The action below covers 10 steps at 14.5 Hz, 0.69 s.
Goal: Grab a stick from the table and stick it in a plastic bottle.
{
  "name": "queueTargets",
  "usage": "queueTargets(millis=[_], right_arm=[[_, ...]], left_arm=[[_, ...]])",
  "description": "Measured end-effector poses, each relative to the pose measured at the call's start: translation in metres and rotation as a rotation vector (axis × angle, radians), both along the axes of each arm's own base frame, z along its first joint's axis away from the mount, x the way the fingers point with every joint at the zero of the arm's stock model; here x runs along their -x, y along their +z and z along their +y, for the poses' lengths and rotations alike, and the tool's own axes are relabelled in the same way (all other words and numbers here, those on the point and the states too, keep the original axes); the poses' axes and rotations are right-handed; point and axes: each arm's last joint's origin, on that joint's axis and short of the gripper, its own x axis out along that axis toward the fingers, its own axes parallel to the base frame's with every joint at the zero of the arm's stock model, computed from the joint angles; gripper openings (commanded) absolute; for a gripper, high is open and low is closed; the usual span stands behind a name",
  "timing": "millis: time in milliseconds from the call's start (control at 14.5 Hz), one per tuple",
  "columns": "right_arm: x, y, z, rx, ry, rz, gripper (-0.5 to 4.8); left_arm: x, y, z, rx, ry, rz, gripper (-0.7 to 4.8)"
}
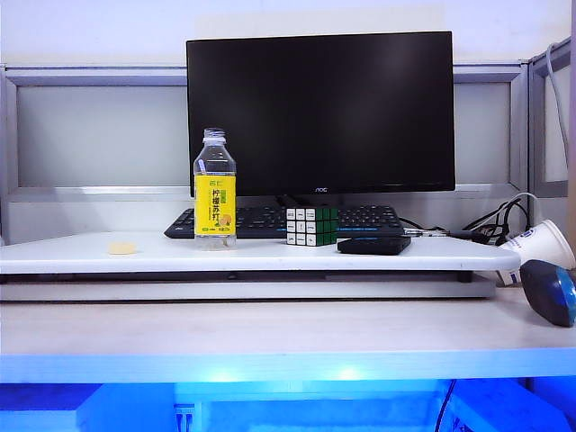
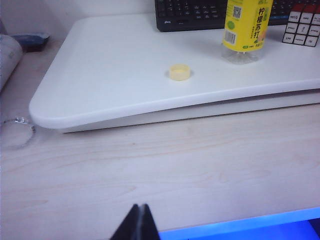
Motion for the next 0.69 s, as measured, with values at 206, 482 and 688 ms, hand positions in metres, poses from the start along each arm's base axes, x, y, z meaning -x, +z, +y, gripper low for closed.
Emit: queueTargets(millis=[206,482,688], right_arm=[[0.009,0.007,0.000,0.003,0.004,-0.082,-0.09],[0.020,0.003,-0.001,0.015,-0.010,-0.085,-0.08],[0.021,0.000,-0.001,0.035,-0.014,-0.059,-0.08]], left_arm=[[0.000,0.000,0.000,0.000,0.000,0.000,-0.04],[0.000,0.000,0.000,0.000,0.004,0.001,-0.04],[0.000,0.000,0.000,0.006,0.001,0.001,-0.04]])
